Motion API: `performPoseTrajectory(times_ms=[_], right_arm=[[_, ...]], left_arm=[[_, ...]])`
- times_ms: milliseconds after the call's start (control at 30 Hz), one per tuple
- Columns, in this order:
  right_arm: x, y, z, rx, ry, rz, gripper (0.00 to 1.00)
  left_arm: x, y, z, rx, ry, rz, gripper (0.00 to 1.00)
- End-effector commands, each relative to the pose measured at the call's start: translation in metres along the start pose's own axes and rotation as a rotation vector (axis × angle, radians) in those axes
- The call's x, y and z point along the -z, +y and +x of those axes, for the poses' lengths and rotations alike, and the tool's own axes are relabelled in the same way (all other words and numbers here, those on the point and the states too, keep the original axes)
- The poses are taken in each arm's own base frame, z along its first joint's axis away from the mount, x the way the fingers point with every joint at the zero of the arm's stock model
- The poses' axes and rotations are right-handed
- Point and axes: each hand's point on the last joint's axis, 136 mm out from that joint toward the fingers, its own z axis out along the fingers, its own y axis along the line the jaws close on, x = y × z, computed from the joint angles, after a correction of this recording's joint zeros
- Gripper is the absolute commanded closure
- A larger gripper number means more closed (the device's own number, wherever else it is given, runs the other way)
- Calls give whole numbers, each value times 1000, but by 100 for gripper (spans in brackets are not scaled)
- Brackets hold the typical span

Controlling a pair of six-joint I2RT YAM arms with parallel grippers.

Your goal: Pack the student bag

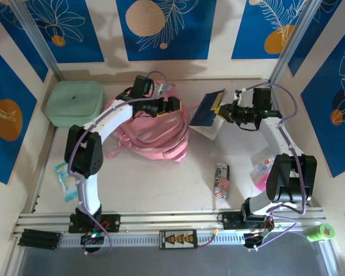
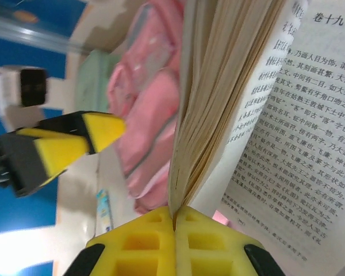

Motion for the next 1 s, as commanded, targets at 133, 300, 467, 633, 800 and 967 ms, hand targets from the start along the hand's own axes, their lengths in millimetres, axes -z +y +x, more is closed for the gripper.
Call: performPoseTrajectory(times_ms=[133, 300, 467, 633, 800, 967], right_arm=[[-28, 76, 20, 149, 160, -291, 100], [-39, 94, 34, 173, 237, -360, 100], [-43, 100, 40, 177, 267, -401, 100], [-45, 99, 44, 168, 284, -413, 100], [-51, 94, 41, 128, 294, -386, 100], [-56, 74, 35, 87, 269, -297, 100]], left_arm=[[28, -18, -12, 75, -88, 158, 5], [31, -28, -16, 96, -134, 255, 5], [24, -27, -12, 127, -116, 292, 9], [24, -33, -13, 128, -117, 344, 19], [22, -38, -14, 105, -105, 365, 40], [24, -36, -14, 93, -99, 338, 60]])
